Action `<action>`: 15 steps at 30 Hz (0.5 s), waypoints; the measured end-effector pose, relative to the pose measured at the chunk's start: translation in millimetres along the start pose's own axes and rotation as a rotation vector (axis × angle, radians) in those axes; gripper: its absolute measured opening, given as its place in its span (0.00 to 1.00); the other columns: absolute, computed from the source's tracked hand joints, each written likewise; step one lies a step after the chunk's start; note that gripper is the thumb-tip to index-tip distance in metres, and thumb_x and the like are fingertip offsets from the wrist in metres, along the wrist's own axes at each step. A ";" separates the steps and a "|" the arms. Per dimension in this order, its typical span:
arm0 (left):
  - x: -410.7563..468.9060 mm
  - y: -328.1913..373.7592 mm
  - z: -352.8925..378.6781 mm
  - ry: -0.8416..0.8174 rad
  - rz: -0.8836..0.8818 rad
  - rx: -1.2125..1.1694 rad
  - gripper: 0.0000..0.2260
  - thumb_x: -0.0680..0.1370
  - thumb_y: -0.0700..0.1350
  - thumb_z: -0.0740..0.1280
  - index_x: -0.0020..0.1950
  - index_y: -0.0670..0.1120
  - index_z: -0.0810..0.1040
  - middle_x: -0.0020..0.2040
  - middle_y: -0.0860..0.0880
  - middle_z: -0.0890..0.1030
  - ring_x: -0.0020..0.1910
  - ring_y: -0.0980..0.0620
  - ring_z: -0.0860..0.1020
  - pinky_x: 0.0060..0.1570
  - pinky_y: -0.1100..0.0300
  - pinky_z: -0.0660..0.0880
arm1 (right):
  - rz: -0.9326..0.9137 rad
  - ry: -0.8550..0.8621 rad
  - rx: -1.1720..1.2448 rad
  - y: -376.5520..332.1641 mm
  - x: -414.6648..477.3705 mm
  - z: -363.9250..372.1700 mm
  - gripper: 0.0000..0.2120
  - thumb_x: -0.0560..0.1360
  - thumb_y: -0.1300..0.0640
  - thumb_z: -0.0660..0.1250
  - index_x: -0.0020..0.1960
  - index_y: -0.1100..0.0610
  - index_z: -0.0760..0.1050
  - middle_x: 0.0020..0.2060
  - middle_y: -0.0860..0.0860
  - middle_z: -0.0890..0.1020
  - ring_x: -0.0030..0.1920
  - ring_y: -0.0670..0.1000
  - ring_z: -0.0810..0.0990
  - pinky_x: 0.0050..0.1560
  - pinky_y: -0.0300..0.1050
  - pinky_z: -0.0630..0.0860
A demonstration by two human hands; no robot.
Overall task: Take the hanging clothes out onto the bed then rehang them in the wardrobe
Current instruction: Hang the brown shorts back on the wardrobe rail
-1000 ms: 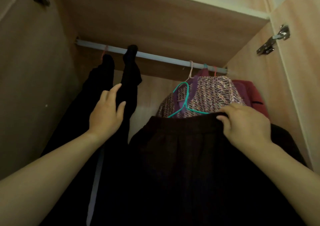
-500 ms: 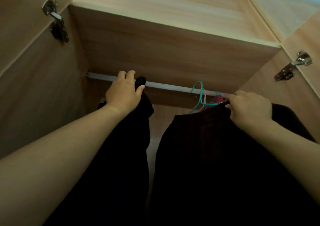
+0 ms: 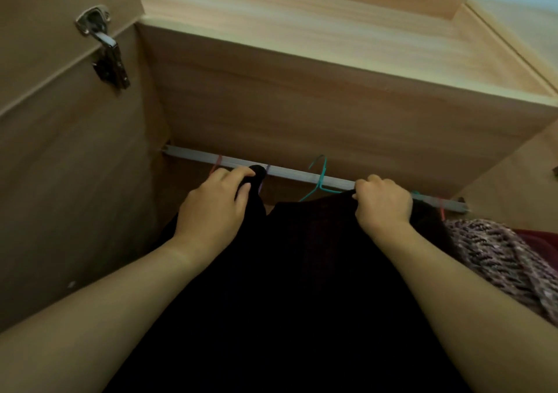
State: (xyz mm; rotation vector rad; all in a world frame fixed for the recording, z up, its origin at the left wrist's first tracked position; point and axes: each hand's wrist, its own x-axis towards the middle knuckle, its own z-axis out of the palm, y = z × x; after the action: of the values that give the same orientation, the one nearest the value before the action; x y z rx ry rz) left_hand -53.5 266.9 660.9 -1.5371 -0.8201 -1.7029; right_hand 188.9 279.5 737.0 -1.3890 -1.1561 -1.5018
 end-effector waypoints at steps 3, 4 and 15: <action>-3.5 -5.5 1.6 -0.006 -0.007 -0.026 0.12 0.81 0.50 0.56 0.63 0.55 0.71 0.54 0.52 0.74 0.50 0.49 0.76 0.47 0.49 0.76 | 0.009 0.007 0.012 -2.5 7.4 11.7 0.07 0.78 0.58 0.62 0.54 0.55 0.76 0.48 0.52 0.76 0.51 0.56 0.77 0.40 0.46 0.67; -4.9 -8.0 2.2 -0.014 -0.017 -0.038 0.12 0.81 0.50 0.56 0.63 0.55 0.70 0.54 0.52 0.74 0.50 0.50 0.76 0.47 0.50 0.76 | 0.010 0.009 0.021 -3.7 9.6 14.3 0.07 0.78 0.58 0.62 0.53 0.55 0.76 0.48 0.52 0.76 0.51 0.56 0.77 0.41 0.46 0.67; -10.9 -17.7 12.0 0.052 0.040 -0.133 0.14 0.80 0.53 0.57 0.64 0.56 0.72 0.54 0.55 0.75 0.51 0.53 0.76 0.45 0.51 0.77 | 0.054 -0.029 0.211 3.4 6.7 54.0 0.11 0.79 0.50 0.60 0.56 0.52 0.77 0.54 0.53 0.77 0.52 0.54 0.78 0.42 0.45 0.75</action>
State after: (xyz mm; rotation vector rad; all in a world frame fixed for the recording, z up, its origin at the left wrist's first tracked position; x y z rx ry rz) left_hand -60.8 287.6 651.2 -1.5788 -0.6562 -1.7916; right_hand 207.2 330.4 743.6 -1.2909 -1.2465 -1.2863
